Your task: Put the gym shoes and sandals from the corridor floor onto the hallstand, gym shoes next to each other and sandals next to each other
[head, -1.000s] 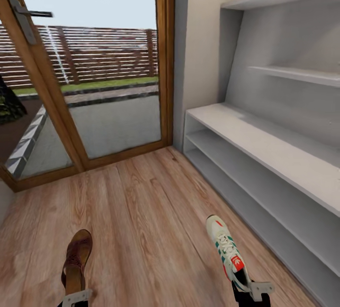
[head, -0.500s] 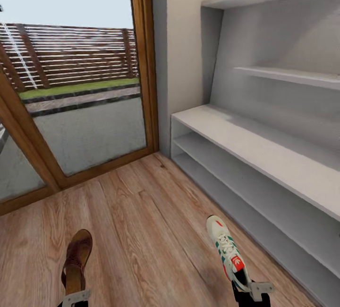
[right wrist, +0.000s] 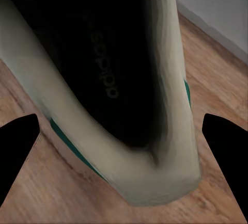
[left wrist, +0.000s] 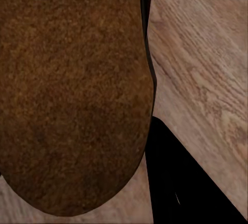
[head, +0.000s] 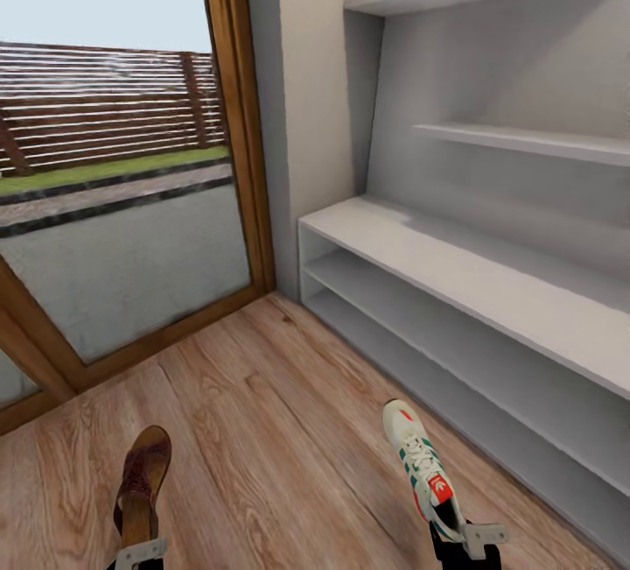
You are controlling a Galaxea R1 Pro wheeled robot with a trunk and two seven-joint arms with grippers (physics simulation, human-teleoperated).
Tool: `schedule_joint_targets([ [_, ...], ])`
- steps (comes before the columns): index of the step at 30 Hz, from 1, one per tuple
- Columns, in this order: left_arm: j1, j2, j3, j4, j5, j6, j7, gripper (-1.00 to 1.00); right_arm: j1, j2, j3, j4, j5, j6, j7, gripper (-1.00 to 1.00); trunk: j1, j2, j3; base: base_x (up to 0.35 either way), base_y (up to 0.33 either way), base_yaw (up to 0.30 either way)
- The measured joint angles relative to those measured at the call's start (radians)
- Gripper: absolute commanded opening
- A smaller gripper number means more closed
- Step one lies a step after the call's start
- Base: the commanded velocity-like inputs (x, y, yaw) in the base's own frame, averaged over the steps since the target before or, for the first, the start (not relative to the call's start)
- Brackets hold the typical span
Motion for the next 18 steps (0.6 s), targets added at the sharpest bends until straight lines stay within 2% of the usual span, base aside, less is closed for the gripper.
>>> schedule_joint_targets([
  [6,0.000,0.000,-0.001,0.000,0.000,0.000,-0.009,-1.00,0.000,0.000,0.000,0.000,0.000,0.000,0.000,-1.00,0.000,0.000,0.000,0.124,0.311,-0.265],
  [18,0.000,0.000,-0.001,0.000,0.000,0.000,-0.012,-1.00,0.000,0.000,0.000,0.000,0.000,0.000,0.000,-1.00,0.000,0.000,0.001,0.012,0.335,-0.267],
])
